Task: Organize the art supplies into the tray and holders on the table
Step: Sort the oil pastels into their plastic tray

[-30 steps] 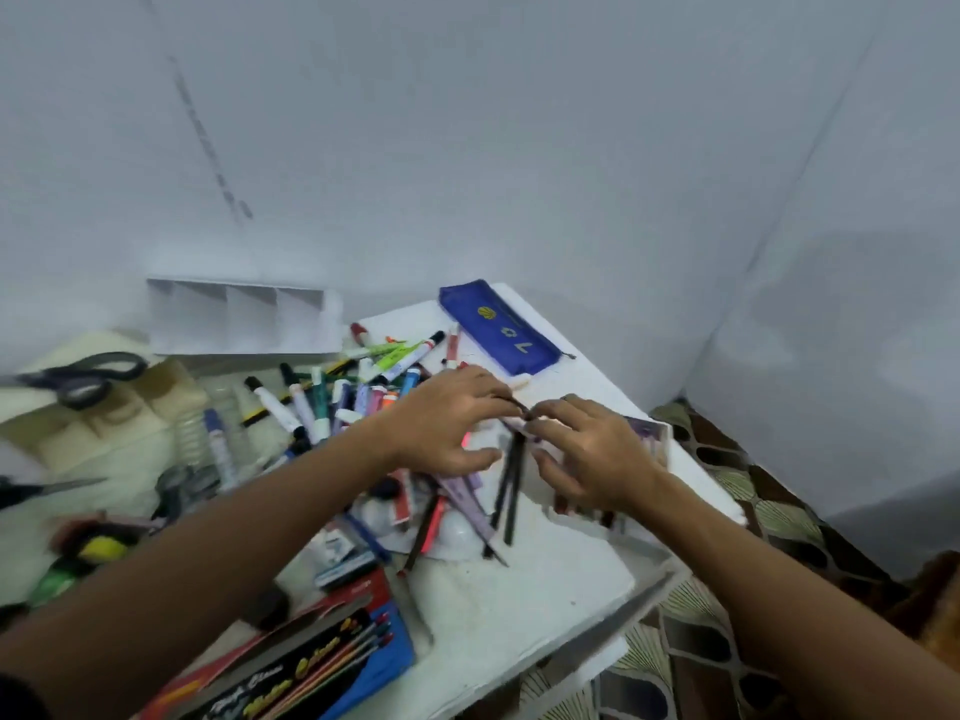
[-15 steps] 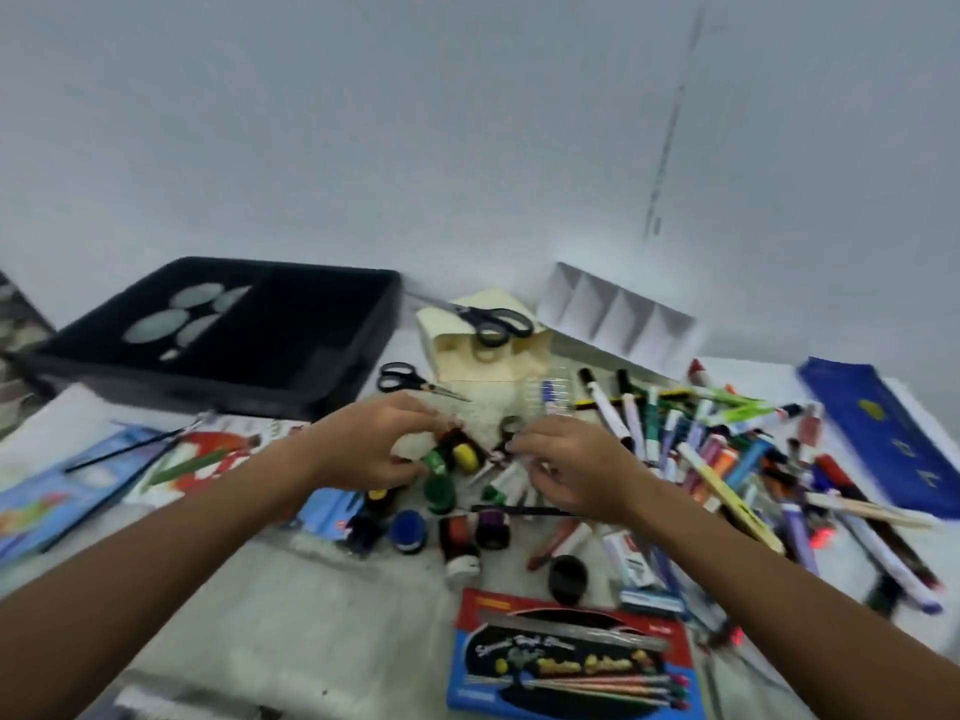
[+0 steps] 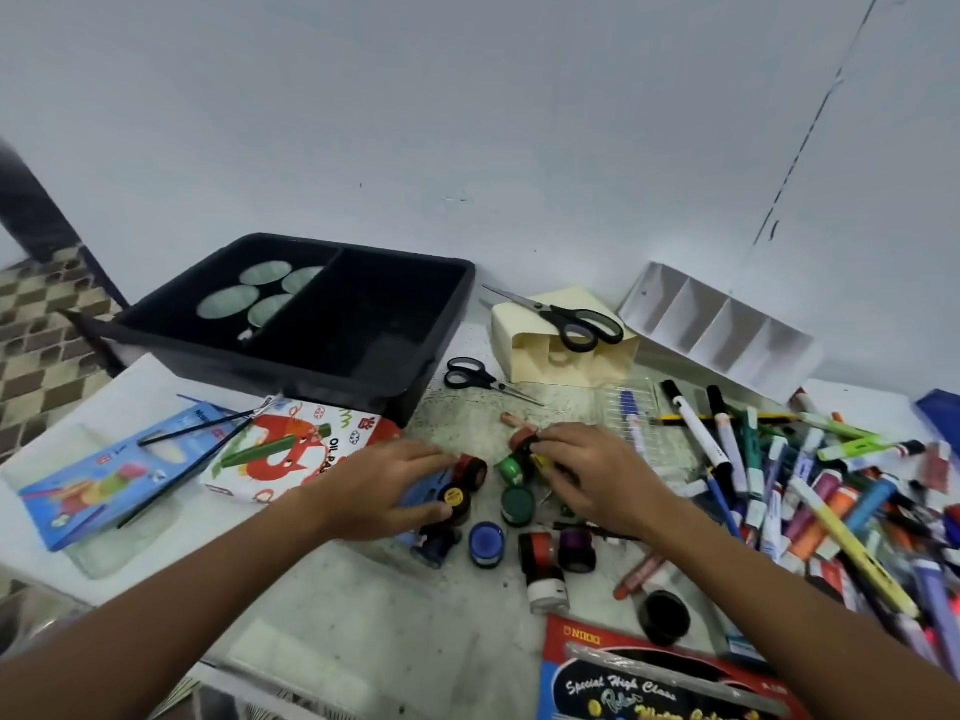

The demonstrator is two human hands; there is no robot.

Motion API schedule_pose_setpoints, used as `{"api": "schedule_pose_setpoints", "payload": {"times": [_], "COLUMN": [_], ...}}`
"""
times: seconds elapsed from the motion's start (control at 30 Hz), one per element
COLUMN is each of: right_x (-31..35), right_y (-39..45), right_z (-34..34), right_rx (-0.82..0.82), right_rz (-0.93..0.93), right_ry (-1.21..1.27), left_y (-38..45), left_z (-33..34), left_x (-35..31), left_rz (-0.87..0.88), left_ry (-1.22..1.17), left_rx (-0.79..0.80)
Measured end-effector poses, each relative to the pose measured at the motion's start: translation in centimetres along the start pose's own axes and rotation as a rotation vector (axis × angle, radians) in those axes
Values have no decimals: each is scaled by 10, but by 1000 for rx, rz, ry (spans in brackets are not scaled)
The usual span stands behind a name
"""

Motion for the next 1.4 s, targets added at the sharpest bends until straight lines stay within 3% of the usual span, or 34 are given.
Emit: {"api": "schedule_pose_setpoints", "payload": {"times": [0.13,0.23,0.37,0.47,0.57,0.7,0.77,0.93,1.03,1.13,1.4], "right_x": [-32,-52,-56,-72,-80,-83,-84,-67,-54,-63,-79], "right_y": [5,7,3,-8,-17,-25,-25,-4,18,35,51], "right_z": [-16,-13,-12,-19,-18,-17,-20,-20,-6,14,39], "right_rx": [-100,-68,-40,-87,-20,16,-14,-18,97,300,561], "right_rz": [205,328,349,415,420,408,420,368,374,519,616], "right_ry": [147,231,287,301,282,243,237,193,93,40,219], "left_y": [16,35,68,91,99,83,80,103,129,145,153], "left_z": [-16,-25,-17,-6,-1,-27,-39,-46,-34,-25,-22], "left_x": [3,-8,-39,-51,-48,-36,-22,-5,-3,3,13], "left_rz": [2,55,192,202,211,277,226,83,14,-55,-135], "left_ry": [-71,-103,-65,93,119,-18,-120,-195,-145,-190,-195], "left_rx": [-97,-150,-112,-49,-4,-191,-270,-271,-128,-30,-11]}}
Point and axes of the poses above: each hand's wrist, its own y-axis towards the middle knuckle, its own z-axis out of the palm, x = y × z, the point moved 10 cm from there along y, towards the middle knuckle, and after that the axes turned 10 degrees about x, right-handed, at the moved point
